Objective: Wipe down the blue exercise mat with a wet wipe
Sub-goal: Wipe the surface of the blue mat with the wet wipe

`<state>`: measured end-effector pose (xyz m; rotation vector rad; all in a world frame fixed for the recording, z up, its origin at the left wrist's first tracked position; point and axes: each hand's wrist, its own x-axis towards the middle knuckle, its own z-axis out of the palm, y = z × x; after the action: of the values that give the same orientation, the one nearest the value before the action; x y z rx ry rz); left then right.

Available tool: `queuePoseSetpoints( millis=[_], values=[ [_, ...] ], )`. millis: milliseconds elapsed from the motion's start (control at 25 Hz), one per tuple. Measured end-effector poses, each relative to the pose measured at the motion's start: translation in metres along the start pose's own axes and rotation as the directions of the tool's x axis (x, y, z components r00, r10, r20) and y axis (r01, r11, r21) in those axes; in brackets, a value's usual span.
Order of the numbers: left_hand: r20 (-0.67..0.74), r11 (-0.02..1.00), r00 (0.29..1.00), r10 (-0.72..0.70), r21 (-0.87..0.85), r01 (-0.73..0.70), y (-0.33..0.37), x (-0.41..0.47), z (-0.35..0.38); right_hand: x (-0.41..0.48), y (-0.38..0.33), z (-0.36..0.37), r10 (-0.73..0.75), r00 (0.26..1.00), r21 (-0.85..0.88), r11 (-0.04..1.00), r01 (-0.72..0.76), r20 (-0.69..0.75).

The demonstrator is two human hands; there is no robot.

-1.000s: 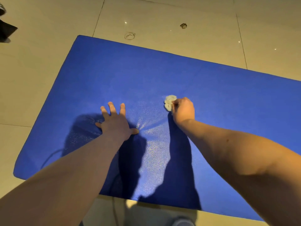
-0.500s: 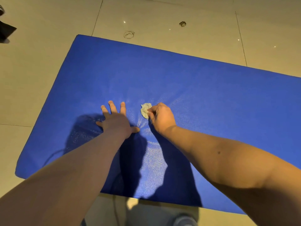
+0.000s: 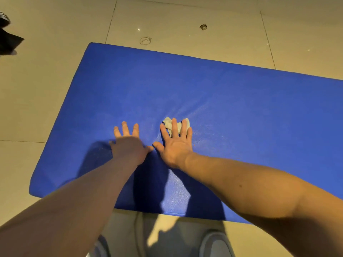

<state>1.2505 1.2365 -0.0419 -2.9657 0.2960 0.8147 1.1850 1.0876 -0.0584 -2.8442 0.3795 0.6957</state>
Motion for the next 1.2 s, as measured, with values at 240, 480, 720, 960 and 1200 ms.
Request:
queuePoseSetpoints(
  millis=[240, 480, 720, 960, 1200],
  values=[
    [0.060, 0.999, 0.997, -0.043, -0.013, 0.044, -0.011, -0.013, 0.002, 0.015, 0.033, -0.010, 0.052, 0.993, 0.037, 0.998, -0.048, -0.101],
    [0.042, 0.998, 0.998, -0.055, 0.006, 0.055, -0.003, -0.011, 0.004, 0.035, 0.107, -0.024, 0.399, 0.908, 0.138, 0.914, -0.382, -0.127],
    [0.042, 0.999, 0.998, -0.035, -0.029, 0.037, -0.005, -0.011, 0.003, 0.044, -0.005, -0.015, -0.154, 0.974, 0.240, 0.952, 0.192, -0.167],
    [0.047, 0.999, 0.998, -0.038, -0.035, 0.040, -0.009, -0.013, -0.001, 0.035, 0.044, -0.020, -0.252, 0.956, 0.050, 0.964, 0.263, -0.152],
    [0.013, 0.999, 0.999, -0.031, -0.019, 0.032, -0.014, -0.017, 0.008, 0.014, 0.121, -0.017, 0.192, 0.968, 0.043, 0.981, -0.188, -0.164]
  ],
)
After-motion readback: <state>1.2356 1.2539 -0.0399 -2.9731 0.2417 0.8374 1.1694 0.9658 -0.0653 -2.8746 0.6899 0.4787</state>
